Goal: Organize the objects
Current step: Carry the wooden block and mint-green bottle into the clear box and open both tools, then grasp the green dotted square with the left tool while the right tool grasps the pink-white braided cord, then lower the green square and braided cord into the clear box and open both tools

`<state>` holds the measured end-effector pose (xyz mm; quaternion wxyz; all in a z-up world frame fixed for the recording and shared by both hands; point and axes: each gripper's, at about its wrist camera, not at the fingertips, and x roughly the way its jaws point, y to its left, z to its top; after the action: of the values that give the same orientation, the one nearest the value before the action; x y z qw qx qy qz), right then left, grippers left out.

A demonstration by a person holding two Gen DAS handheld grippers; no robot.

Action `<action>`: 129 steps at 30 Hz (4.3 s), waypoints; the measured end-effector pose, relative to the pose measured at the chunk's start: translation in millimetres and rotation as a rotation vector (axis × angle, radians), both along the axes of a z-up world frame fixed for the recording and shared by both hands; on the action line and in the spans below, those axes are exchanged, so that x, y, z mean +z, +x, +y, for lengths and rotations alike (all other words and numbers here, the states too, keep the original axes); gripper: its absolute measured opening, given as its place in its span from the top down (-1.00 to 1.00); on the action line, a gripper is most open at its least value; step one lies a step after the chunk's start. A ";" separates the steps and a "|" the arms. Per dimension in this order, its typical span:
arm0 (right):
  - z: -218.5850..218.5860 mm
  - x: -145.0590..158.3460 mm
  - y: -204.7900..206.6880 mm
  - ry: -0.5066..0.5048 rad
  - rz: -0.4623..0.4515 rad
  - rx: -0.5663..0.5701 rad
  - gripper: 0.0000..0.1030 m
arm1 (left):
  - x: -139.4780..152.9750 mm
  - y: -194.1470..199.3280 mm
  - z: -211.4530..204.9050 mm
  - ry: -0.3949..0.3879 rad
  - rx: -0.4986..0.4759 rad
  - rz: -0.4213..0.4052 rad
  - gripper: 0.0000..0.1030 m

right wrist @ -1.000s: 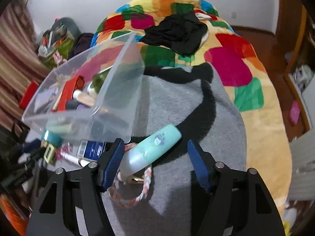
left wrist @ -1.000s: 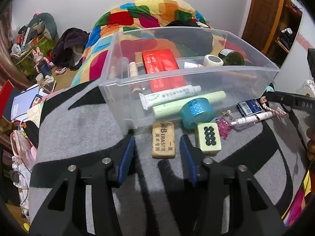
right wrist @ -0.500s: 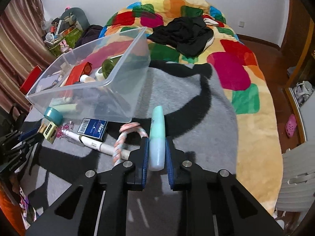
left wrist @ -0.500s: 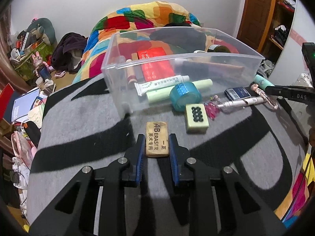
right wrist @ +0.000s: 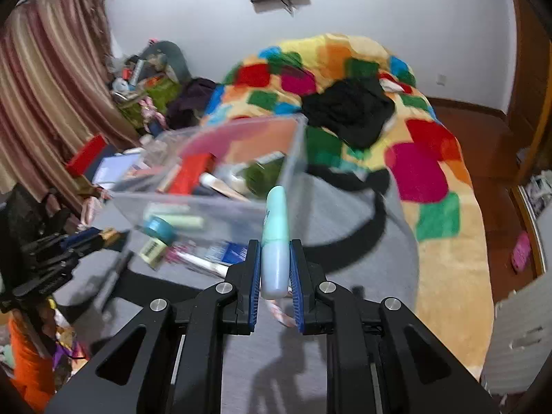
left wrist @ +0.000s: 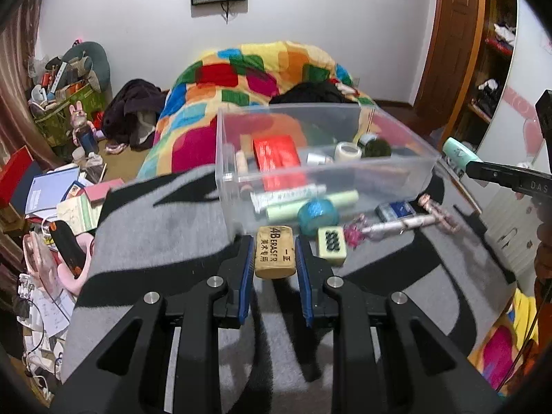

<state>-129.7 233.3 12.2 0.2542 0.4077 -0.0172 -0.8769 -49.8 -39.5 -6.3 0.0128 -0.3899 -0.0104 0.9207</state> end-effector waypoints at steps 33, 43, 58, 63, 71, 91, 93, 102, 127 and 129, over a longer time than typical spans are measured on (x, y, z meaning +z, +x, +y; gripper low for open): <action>-132.3 -29.3 -62.2 0.092 -0.055 0.148 0.74 | 4.5 -74.7 -9.5 0.047 0.034 0.031 0.55; -134.8 -18.4 -50.1 0.123 -0.021 0.175 0.60 | 9.2 -71.0 -4.9 0.071 0.008 0.023 0.52; -80.6 12.0 -6.0 0.108 0.092 0.136 0.01 | 30.4 -34.1 17.0 0.029 -0.025 0.098 -0.28; -51.0 6.0 1.7 0.102 0.060 0.096 -0.11 | 17.9 -26.4 21.5 0.034 -0.029 0.055 -0.46; -13.6 -23.9 6.1 0.134 -0.027 0.038 -0.11 | -20.4 -27.1 29.6 0.027 -0.049 -0.068 -0.49; -2.3 -76.5 4.3 0.223 -0.097 0.000 0.38 | -52.0 -46.3 41.0 0.010 -0.079 -0.176 0.05; 2.0 -76.0 4.7 0.216 -0.098 -0.002 0.66 | -53.5 -48.2 44.6 0.003 -0.092 -0.181 0.14; 16.1 -63.1 13.1 0.168 -0.063 -0.048 0.85 | -52.7 -42.5 43.2 0.024 -0.096 -0.168 0.53; -34.0 24.7 19.6 -0.058 0.100 0.096 0.85 | 34.3 -19.0 19.0 0.081 -0.054 0.069 0.54; -43.9 26.5 13.4 -0.062 0.105 0.109 0.85 | 39.8 -23.1 16.6 0.079 -0.049 0.085 0.54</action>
<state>-116.4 189.4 38.7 0.3144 0.3535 -0.0087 -0.8809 -72.9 -22.9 33.5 0.0510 -0.3499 -0.0366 0.9347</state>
